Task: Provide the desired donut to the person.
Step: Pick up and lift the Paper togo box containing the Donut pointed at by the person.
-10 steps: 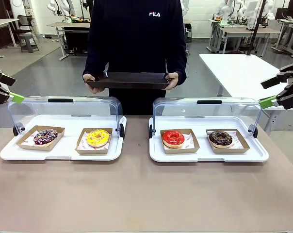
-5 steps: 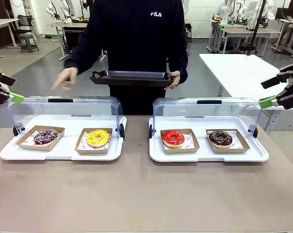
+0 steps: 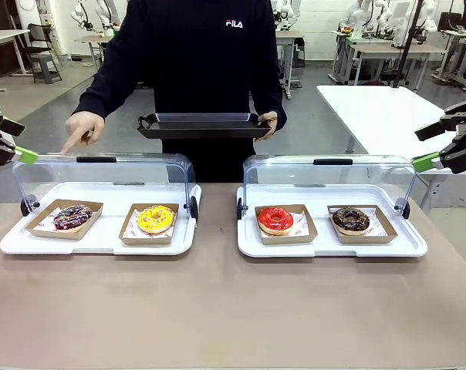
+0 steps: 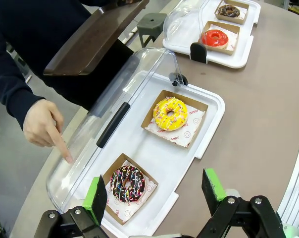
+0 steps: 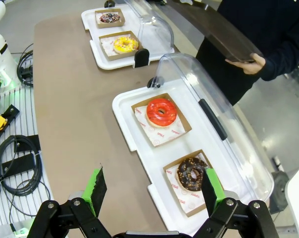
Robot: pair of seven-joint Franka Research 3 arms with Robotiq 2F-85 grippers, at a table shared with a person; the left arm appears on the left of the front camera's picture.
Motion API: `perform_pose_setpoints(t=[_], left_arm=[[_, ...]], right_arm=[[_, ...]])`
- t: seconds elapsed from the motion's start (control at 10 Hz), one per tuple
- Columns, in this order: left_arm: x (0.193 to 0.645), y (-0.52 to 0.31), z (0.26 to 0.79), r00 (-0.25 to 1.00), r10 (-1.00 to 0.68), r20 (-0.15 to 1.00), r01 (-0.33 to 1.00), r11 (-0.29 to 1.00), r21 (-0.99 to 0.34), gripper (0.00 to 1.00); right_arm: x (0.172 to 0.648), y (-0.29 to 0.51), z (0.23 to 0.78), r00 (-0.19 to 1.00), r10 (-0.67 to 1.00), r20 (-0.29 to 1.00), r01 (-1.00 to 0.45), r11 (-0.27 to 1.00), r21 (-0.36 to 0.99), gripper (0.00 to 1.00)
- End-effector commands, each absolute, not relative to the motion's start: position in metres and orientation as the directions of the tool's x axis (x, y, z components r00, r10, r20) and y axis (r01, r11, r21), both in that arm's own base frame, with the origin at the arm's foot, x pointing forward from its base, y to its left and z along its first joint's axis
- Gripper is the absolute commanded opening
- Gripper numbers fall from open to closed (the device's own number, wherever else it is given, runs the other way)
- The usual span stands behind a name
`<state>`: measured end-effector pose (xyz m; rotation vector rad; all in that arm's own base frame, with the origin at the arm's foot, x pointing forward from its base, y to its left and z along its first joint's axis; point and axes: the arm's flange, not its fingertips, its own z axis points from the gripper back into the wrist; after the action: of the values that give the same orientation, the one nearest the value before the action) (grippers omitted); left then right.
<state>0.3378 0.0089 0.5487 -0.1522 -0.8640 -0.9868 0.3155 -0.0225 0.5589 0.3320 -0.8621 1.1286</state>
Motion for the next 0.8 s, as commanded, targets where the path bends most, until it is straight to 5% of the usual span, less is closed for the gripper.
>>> perform_pose_setpoints(t=[0.0,0.7], left_arm=[[0.3375,0.0091,0.5495,0.263,-0.666,0.699,0.777,0.575,0.256,1.00],[0.3375,0.0091,0.5495,0.263,-0.666,0.699,0.777,0.575,0.256,1.00]], right_arm=[[0.3169,-0.0232,0.5588,0.157,0.645,0.748,-0.887,0.426,-0.181,1.00],[0.3169,-0.0232,0.5588,0.157,0.645,0.748,-0.887,0.426,-0.181,1.00]])
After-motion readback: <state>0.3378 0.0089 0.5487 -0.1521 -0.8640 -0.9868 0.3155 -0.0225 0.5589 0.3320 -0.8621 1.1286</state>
